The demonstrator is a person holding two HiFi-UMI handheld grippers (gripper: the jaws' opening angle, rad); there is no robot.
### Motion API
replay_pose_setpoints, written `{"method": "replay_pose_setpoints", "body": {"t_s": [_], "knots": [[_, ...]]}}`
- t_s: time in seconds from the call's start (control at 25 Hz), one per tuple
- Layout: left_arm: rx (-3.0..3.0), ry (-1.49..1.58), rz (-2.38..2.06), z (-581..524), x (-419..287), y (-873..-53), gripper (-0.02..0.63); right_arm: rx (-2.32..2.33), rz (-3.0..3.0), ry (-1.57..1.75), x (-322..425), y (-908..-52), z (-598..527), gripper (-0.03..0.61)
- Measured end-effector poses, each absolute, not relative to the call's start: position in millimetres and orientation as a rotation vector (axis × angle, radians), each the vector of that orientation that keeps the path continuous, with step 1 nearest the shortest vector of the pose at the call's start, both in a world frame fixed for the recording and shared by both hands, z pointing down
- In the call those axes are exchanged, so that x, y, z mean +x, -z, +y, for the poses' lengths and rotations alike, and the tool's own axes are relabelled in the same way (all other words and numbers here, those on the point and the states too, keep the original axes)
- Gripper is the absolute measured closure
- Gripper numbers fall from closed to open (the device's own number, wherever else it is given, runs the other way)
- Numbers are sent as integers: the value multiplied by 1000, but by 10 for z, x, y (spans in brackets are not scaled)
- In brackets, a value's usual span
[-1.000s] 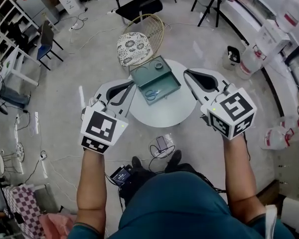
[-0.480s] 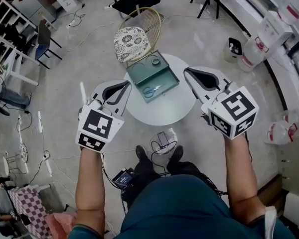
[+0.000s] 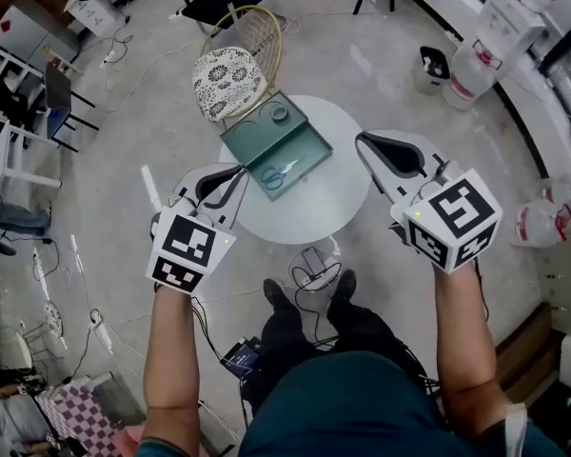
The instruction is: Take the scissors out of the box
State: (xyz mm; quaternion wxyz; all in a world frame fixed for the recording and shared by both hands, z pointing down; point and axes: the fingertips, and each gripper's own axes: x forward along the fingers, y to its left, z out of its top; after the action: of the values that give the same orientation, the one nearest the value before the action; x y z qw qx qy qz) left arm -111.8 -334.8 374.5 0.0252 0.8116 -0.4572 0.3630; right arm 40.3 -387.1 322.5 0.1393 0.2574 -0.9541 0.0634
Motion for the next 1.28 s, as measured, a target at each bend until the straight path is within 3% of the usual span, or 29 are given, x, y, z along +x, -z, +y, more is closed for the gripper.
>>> {"method": "replay_pose_setpoints", "body": {"t_s": [0.4,1.28], "knots": [[2480,-1221,-1250,-3734,-1146,-4642,587,824,-2723,-266,494,-3830,-4162,540],[2264,-1591,-903,-4318,-1292,-6889,451,891,-2608,-449,838,-5192,-4482,540]]}}
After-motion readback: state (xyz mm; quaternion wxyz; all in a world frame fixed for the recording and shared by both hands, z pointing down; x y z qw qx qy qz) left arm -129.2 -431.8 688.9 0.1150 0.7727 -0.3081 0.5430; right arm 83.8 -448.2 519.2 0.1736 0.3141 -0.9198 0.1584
